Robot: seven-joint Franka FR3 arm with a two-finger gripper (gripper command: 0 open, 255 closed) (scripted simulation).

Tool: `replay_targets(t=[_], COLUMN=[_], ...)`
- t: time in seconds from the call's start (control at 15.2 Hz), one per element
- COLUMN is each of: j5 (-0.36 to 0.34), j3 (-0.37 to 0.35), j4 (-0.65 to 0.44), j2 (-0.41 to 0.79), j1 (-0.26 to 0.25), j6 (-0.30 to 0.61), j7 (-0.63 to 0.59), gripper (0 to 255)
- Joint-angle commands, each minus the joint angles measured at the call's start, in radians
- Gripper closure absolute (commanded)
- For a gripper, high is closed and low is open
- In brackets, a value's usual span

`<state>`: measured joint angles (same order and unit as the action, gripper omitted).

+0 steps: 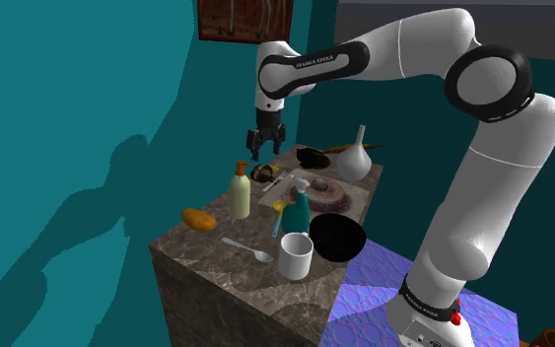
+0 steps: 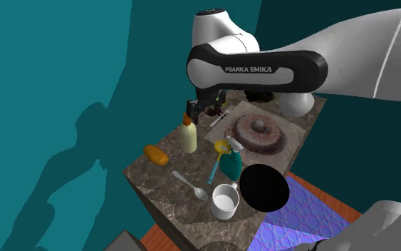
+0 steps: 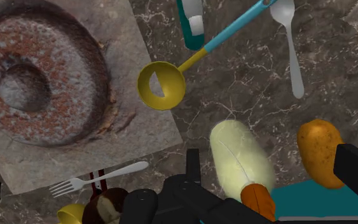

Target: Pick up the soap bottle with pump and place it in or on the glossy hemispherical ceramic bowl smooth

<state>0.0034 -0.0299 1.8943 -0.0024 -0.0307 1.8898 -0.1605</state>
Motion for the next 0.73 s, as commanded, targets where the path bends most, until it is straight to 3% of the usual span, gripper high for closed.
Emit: replay_targets(t=[0.0, 0.46, 0.66], j5=[-0.006, -0.029, -0.030], j3=[-0.003, -0.007, -0.007], j4=[-0.070, -0.396, -0.391], j2=[0.077, 0.373, 0.391], j1=[-0.003, -0.017, -0.017], j6=[0.006, -0.026, -0.004], j7=[-0.002, -0.003, -0.003], gripper=[0, 0, 0])
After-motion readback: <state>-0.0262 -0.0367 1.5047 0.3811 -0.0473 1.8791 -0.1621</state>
